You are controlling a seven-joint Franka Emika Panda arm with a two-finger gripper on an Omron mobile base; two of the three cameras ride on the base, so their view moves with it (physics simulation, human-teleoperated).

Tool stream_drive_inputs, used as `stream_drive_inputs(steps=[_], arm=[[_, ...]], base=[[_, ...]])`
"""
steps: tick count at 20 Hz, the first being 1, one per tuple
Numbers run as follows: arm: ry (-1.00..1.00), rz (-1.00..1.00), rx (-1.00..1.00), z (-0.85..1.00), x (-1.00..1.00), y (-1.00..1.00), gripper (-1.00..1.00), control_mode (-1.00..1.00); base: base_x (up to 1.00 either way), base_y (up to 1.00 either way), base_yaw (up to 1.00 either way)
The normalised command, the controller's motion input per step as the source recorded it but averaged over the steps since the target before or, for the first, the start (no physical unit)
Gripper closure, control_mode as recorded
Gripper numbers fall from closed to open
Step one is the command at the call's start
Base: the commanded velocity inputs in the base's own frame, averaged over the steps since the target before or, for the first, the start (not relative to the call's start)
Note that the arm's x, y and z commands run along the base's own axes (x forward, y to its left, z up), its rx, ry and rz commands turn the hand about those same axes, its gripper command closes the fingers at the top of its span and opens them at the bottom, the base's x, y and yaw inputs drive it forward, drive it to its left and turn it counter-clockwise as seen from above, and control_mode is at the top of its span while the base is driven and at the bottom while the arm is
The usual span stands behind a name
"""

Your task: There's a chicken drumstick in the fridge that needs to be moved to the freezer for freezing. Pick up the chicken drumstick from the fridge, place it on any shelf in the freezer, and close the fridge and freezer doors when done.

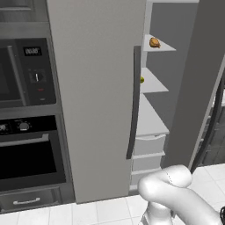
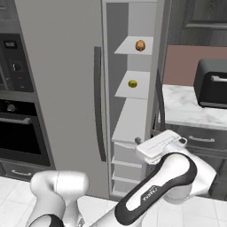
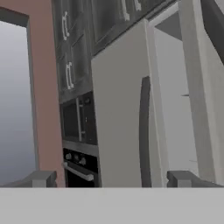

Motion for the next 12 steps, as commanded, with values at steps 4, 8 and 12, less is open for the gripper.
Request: stream_drive_inputs(steps=[4,8,12], arm=[[-0.01,0.12,0.06,-0.18,0.06,-0.48,-1.0,-1.0],[0.0,0.0,0.0,-0.4,0.43,-0.35,-1.0,-1.0],[0.08,0.0,0.0,-0.55,0.64,-0.06,-1.0,-1.0]], base=[[0.0,0.0,0.0],[0.0,0.0,0.0],[0.0,0.0,0.0]])
